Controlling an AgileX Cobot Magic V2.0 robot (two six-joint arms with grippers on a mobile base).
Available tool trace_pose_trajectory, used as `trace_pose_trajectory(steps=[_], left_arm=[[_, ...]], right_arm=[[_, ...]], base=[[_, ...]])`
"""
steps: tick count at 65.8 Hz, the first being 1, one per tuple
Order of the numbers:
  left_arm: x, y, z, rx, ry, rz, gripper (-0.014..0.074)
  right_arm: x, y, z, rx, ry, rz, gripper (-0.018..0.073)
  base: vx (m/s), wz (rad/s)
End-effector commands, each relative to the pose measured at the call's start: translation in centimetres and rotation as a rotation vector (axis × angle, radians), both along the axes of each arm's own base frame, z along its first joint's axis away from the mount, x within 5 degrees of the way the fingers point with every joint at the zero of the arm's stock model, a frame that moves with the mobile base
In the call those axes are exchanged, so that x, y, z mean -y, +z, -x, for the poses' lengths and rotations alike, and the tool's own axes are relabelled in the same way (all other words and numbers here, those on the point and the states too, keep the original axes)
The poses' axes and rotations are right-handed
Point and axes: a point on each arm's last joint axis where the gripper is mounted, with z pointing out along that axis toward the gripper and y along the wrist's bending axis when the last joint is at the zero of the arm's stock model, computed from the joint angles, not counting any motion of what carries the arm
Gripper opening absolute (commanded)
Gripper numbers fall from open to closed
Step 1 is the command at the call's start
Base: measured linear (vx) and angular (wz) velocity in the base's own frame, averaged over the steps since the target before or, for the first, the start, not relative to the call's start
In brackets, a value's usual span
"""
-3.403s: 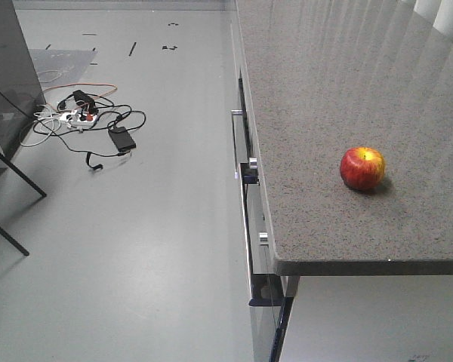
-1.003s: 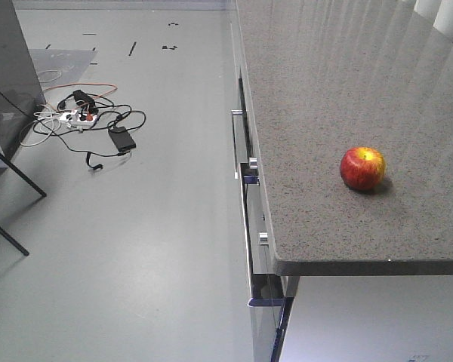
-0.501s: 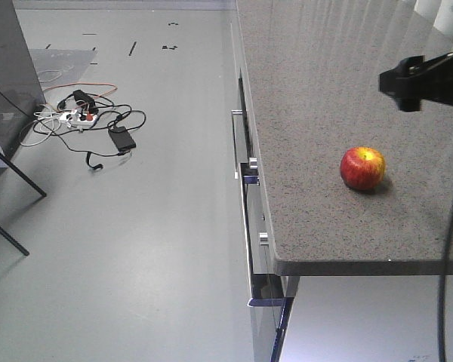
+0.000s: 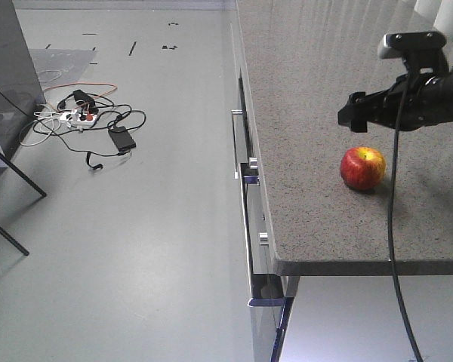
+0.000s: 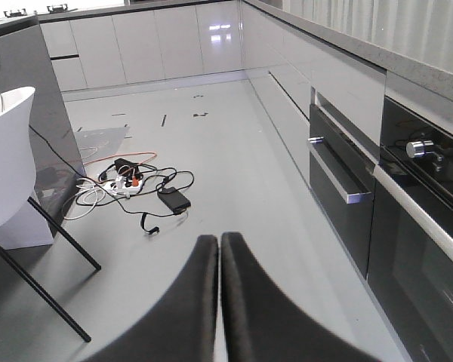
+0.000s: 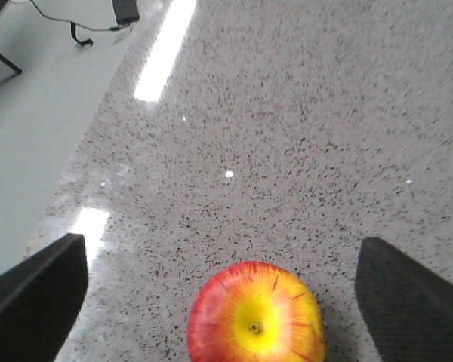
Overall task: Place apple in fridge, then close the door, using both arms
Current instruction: 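Lower the right gripper over the red-yellow apple and close on it, then lift the apple off the counter with the right gripper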
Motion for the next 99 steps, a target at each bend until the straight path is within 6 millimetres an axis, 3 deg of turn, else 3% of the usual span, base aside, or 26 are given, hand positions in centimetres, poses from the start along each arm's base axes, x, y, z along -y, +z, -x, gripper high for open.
trace_pose_trajectory(steps=[1,19,58,72,86,92,99], left_arm=[[0.1,0.2,-0.1,0.064,-0.006,0.008,-0.0006],[0.1,0.2,-0.1,0.064,-0.006,0.008,-0.0006],[0.1,0.2,-0.1,0.064,-0.006,0.008,-0.0006],[0.1,0.2,-0.1,0.064,-0.006,0.008,-0.0006],[0.1,0.2,-0.1,0.064,-0.006,0.008,-0.0006],[0.1,0.2,-0.1,0.064,-0.006,0.008,-0.0006],[0.1,0.2,-0.1,0.064,-0.006,0.008,-0.0006]], right_arm=[[0.2,1.8,-0.6,0.095,-0.028,-0.004,0.0675],[0.3,-1.6,-2.0,0.019,-0.044,0.001,0.0668],[0.2,-4.1,-2.3,-0.082,-0.03,0.006,0.062],[0.4,-4.5,-2.0,-0.124,0.007,0.071,0.0489],[0.5,-4.3,-1.8,-0.128,0.018,0.087,0.0295],[0.5,-3.2,-1.6,-0.095,0.011,0.082,0.0232],[0.3,-0.5,-0.8,-0.018,-0.006,0.047,0.0183]], base=[[0.0,0.0],[0.0,0.0],[0.0,0.0],[0.0,0.0],[0.0,0.0],[0.0,0.0],[0.0,0.0]])
